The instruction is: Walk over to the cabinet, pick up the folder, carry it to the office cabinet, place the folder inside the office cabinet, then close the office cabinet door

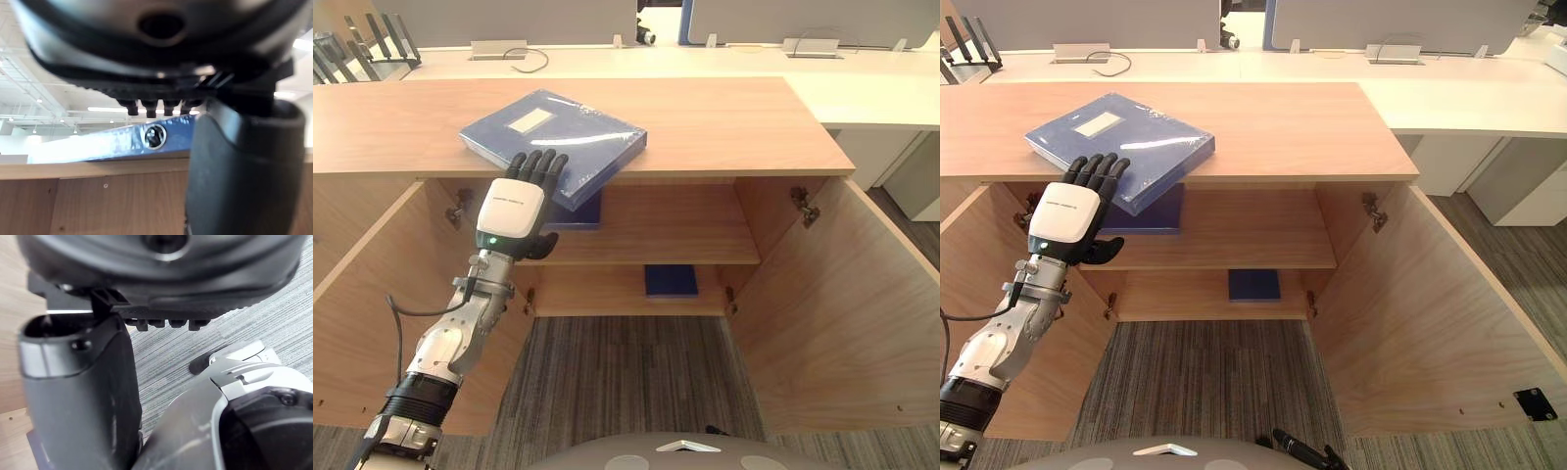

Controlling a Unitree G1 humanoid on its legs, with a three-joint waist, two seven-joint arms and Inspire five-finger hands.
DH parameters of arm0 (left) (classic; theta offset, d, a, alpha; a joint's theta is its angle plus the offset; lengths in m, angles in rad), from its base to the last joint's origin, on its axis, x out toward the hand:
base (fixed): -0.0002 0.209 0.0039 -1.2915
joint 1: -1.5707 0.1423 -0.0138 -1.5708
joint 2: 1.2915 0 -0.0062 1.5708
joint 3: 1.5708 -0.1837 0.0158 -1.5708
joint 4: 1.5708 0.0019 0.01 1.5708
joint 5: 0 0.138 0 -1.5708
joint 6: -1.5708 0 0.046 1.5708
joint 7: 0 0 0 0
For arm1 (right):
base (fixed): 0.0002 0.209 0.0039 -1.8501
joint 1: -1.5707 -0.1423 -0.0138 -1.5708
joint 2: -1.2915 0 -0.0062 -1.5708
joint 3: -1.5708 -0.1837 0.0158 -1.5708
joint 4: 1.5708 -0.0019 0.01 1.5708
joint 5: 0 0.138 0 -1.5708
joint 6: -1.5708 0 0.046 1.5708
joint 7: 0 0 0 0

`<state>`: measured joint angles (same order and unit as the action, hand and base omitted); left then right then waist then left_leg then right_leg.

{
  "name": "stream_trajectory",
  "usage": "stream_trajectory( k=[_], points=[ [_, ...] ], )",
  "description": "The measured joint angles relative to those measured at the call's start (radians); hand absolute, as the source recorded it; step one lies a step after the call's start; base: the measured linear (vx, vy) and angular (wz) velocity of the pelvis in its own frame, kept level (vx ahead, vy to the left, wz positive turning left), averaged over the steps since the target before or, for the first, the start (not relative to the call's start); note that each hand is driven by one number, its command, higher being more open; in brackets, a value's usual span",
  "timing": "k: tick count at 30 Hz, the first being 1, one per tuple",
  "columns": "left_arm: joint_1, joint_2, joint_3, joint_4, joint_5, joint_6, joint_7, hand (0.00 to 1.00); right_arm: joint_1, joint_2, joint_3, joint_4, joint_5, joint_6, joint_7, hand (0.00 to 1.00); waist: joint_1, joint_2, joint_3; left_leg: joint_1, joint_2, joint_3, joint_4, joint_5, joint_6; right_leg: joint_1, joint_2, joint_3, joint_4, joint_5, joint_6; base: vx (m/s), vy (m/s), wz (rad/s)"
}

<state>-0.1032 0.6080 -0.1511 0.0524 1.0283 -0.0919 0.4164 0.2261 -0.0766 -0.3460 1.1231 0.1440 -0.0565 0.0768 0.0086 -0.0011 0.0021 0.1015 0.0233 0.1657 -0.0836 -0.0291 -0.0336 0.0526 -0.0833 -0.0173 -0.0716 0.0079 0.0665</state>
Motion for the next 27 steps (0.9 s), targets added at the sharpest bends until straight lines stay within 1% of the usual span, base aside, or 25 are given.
stream_trajectory(
  k=[4,7,12,16,23,27],
  points=[
    [-0.056,0.005,-0.014,0.028,0.0,0.008,0.0,1.0,-0.003,0.001,-0.007,0.0,0.0,0.0,0.0,1.0,-0.009,0.003,0.002,0.004,0.0,0.005,0.0,0.0,0.0,0.001,0.0,0.005,0.001,0.0,0.0,0.0,0.0,-0.03],
    [-0.088,0.036,-0.033,0.029,0.0,0.006,0.0,1.0,-0.005,0.001,-0.017,0.0,0.0,0.0,0.0,1.0,-0.014,0.008,0.005,0.007,-0.001,0.018,0.0,-0.001,-0.001,-0.003,0.002,0.018,0.001,0.003,0.0,-0.02,-0.009,-0.11],
    [-0.137,0.039,-0.04,0.036,-0.001,0.006,0.0,1.0,-0.006,0.003,-0.03,0.0,0.0,0.0,0.0,1.0,-0.019,0.011,0.006,0.007,-0.007,0.018,0.0,-0.001,-0.001,-0.005,0.001,0.022,0.001,0.005,0.001,-0.02,-0.012,-0.03],
    [-0.14,0.039,-0.04,0.043,-0.001,0.005,0.0,1.0,-0.006,0.003,-0.034,0.0,0.0,0.0,0.0,1.0,-0.024,0.012,0.007,0.007,-0.008,0.019,0.0,-0.001,-0.001,-0.005,0.001,0.022,0.0,0.005,0.001,0.0,0.0,0.0],
    [-0.142,0.039,-0.04,0.154,0.001,0.009,-0.001,1.0,-0.006,0.003,-0.034,-0.001,0.0,0.0,0.0,1.0,-0.034,0.012,0.007,0.007,-0.008,0.022,-0.001,-0.001,-0.001,-0.005,0.001,0.022,-0.001,0.005,0.001,-0.01,-0.009,0.0],
    [-0.142,0.039,-0.04,0.173,0.001,0.01,-0.001,1.0,-0.006,0.003,-0.034,-0.001,0.0,0.0,-0.001,1.0,-0.035,0.013,0.007,0.007,-0.008,0.022,-0.001,-0.001,-0.001,-0.005,0.001,0.022,-0.001,0.005,0.001,-0.02,-0.017,0.0]
  ],
)
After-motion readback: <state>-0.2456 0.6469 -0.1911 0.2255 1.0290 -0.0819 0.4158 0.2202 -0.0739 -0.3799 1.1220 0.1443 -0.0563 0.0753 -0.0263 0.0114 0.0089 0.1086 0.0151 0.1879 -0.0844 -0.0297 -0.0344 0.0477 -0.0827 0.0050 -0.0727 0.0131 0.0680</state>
